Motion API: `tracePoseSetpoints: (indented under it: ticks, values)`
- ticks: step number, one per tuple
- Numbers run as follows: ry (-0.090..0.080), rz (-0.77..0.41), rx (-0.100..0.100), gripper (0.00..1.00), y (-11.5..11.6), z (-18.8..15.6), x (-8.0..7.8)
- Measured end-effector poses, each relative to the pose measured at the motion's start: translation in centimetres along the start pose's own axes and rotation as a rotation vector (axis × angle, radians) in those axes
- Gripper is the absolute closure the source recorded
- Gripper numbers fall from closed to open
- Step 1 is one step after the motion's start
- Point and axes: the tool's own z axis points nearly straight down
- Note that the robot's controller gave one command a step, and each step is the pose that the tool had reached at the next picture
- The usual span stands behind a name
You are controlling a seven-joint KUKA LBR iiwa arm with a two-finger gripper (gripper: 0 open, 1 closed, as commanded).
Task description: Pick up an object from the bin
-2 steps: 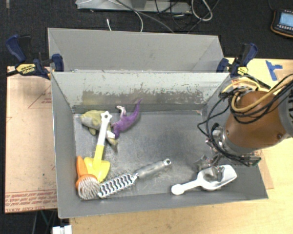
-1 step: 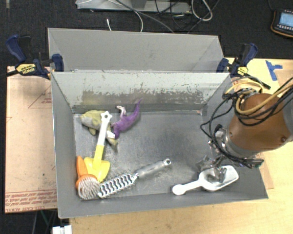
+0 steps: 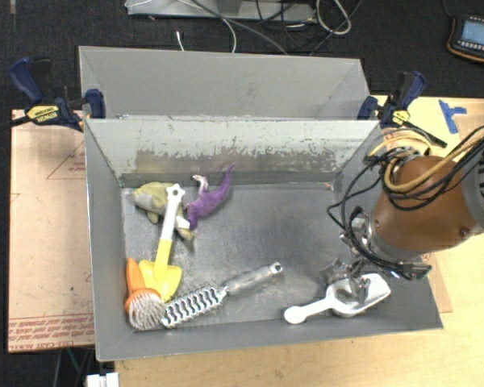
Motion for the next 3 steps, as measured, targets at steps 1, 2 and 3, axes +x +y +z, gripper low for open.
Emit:
tracePoseSetpoints:
  ticks: [1,2,3]
  values:
    - [-0.013,-0.005,0.005,1.0,-0.5,-0.1,1.0]
    - [-0.012,-0.013,0.007,1.0,0.6,-10.1,-0.4]
    - [-0.016,-0.024,-0.004,1.0,0.3,-0.6,1.5]
